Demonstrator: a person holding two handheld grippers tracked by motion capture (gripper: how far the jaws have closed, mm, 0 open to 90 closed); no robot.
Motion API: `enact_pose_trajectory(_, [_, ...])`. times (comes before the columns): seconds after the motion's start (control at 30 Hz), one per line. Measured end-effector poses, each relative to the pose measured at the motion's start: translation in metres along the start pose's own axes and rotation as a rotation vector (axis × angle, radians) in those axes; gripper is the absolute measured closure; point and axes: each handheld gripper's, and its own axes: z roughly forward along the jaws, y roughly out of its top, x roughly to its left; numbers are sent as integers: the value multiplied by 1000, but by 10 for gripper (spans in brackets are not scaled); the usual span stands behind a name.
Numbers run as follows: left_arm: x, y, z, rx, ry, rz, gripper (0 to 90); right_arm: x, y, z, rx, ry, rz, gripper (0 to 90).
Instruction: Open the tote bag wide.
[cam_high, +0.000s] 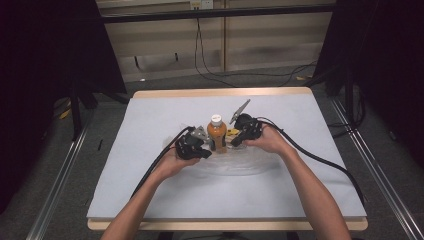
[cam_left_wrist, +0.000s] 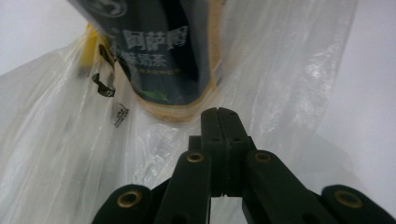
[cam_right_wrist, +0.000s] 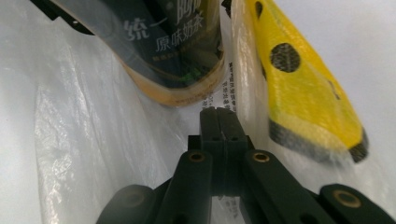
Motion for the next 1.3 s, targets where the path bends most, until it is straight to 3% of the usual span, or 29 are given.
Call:
enact_pose_trajectory(0.07, [3, 0, 2, 4, -1, -6, 900, 0, 0, 2, 4, 4, -5, 900])
enact_pose_trajectory(0.2, [13, -7, 9, 6, 28, -56, 899, -1, 1, 9, 7, 12, -5, 900])
enact_pose_trajectory(0.37, [15, -14, 15, -11, 16, -88, 900, -2, 4, 15, 18, -5, 3, 900])
enact_pose_trajectory(0.7, [-8, -12, 10, 50, -17, 10, 900, -14, 5, 20, -18, -28, 48, 900])
enact_pose_trajectory(0.73, [-10, -12, 10, 53, -17, 22, 900, -15, 5, 19, -14, -29, 72, 900])
enact_pose_trajectory(0.87, [-17, -15, 8, 47, -35, 34, 900, -23, 6, 20, -24, -49, 107, 900])
enact_pose_trajectory(1.0, [-25, -18, 6, 38, -59, 49, 900, -27, 8, 22, -35, -72, 113, 900])
enact_pose_trajectory(1.1, [-27, -19, 5, 41, -66, 54, 900, -29, 9, 22, -39, -74, 121, 900])
enact_pose_trajectory(1.3, [-28, -25, 3, 24, -96, 53, 900, -34, 13, 25, -54, -127, 138, 900])
